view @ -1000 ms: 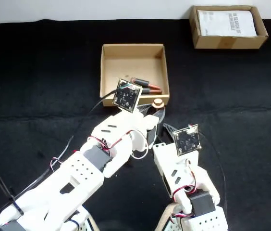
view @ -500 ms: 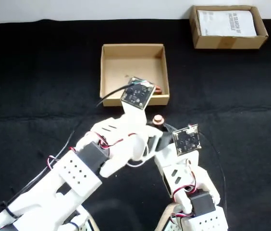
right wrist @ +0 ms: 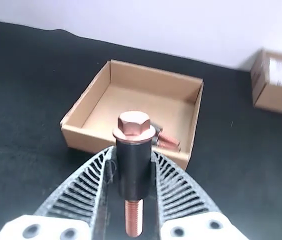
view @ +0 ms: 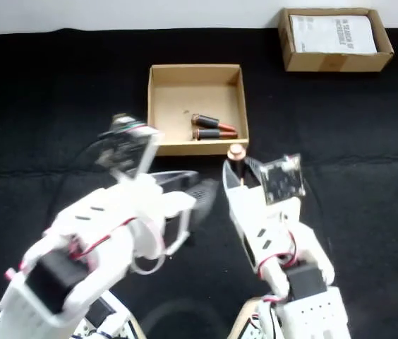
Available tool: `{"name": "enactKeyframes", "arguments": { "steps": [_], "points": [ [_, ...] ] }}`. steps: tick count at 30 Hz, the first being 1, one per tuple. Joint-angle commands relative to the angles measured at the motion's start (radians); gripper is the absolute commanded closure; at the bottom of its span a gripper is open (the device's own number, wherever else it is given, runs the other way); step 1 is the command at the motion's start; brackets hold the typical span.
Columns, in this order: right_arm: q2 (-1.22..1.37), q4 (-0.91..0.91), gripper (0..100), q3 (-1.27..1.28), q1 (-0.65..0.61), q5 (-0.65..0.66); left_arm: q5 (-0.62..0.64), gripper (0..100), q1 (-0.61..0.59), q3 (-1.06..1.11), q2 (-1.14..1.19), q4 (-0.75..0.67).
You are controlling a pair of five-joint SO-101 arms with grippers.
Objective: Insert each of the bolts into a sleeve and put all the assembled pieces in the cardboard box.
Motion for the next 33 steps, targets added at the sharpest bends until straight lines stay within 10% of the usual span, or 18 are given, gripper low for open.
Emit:
{"name": "enactKeyframes", "arguments": {
  "steps": [1,18,33],
  "points": [
    [0.211,-0.051,99.1,-0.220,-0.015,0.104,-0.060,98,-0.104,0.094,-0.136,-0.003],
    [1.095,-0.447,99.1,-0.536,-0.012,1.036,-0.061,99,-0.829,0.667,-0.598,-0.109],
    [1.623,-0.128,98.1,-1.090,-0.025,1.000,-0.068,99,-1.015,0.901,-0.602,-0.110]
  ]
}}
